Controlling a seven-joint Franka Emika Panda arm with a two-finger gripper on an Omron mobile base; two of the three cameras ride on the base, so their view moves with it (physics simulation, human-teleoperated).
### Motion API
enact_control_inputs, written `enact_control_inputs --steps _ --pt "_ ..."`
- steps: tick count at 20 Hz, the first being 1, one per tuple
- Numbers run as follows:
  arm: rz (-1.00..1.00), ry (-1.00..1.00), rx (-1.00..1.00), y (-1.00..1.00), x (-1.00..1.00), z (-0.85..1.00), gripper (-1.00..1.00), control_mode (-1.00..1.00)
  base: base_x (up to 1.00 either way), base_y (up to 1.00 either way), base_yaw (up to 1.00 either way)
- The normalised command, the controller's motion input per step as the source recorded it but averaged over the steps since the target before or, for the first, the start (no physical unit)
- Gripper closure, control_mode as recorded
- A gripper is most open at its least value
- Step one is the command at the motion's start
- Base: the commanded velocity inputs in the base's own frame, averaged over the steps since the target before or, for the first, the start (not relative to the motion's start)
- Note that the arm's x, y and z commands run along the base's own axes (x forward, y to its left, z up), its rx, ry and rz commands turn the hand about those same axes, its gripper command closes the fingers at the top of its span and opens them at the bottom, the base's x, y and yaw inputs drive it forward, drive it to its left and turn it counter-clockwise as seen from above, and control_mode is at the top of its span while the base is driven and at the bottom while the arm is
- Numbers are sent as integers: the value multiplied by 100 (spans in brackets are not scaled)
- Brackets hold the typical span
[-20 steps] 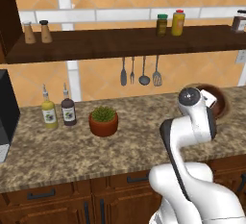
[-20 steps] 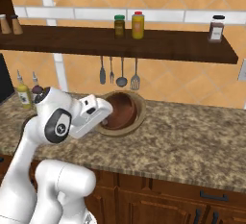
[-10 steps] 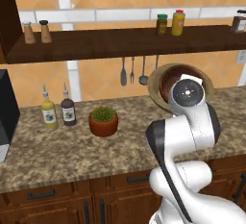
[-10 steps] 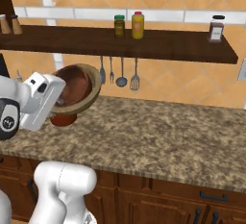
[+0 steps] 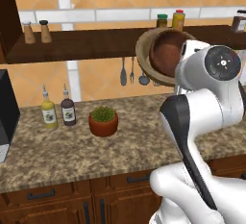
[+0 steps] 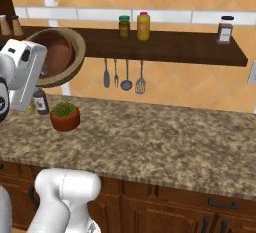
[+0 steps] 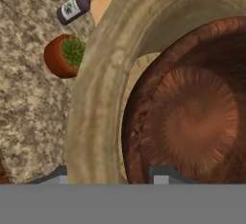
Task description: Pick up the bowls on the counter and stack them on top of one another in the open cabinet. Place the smaller bowl on top of the larger bowl.
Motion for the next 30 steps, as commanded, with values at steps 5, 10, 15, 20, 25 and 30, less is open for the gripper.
enact_control_inputs --steps 5,10,15,20,25,30 --pt "15 1 1 15 88 100 100 -100 0 0 0" --pt "6 8 -7 30 89 33 100 -100 0 0 0" --pt "0 2 -13 16 60 -35 100 -100 0 0 0" --pt "0 1 0 0 84 0 100 -100 0 0 0" --pt "0 13 -1 0 96 -28 100 -100 0 0 0" --pt "0 9 0 0 100 -4 100 -100 0 0 0"
